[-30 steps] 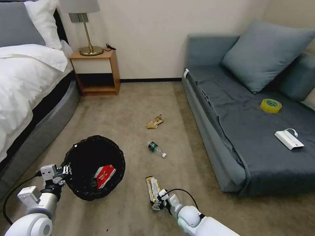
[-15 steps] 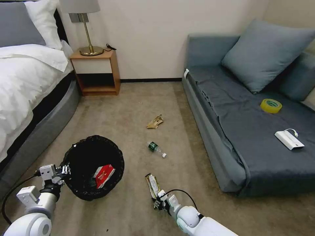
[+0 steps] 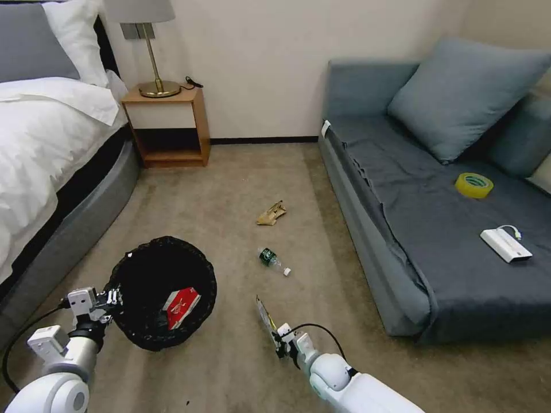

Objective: Pick up the trash bin, then pick up the garbage on the floor and place it into the trash bin.

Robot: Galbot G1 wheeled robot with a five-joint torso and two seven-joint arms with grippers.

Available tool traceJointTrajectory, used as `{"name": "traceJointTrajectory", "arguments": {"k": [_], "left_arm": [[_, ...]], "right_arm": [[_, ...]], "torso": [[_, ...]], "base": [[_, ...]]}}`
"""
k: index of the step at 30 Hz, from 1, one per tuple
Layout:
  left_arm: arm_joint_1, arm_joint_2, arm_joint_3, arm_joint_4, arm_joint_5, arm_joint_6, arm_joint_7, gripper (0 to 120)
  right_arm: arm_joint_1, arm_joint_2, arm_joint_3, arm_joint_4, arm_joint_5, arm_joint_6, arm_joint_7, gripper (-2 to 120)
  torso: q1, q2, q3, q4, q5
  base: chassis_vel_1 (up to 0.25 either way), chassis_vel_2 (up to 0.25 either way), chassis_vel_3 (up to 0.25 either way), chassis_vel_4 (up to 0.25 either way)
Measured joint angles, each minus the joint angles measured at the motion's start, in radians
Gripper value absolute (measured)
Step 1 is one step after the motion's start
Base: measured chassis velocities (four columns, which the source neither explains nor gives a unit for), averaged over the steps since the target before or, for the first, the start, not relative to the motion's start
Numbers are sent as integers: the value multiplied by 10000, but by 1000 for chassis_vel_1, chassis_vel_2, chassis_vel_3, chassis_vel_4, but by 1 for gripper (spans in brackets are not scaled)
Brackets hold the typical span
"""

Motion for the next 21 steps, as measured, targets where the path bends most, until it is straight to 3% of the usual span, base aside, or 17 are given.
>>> {"name": "traceJointTrajectory", "arguments": {"k": [3,12,21], "left_arm": [[-4,0,3,2,1,0,1,4],[-195,89,321,81,55,30,12,4],[-513,216,711,122,27,183,-64,4]], "right_arm": [[30,-57,14,88,30,-8,12,0],[1193,-1823,591,2904,898,-325,439,0],[2665,-2662,-89,5248,1628,-508,483,0]], "torso": [[0,0,0,0,0],[0,-1,0,-2,1],[-1,0,0,-1,0]], "base": [[0,0,0,0],[0,0,0,0],[0,0,0,0]]}}
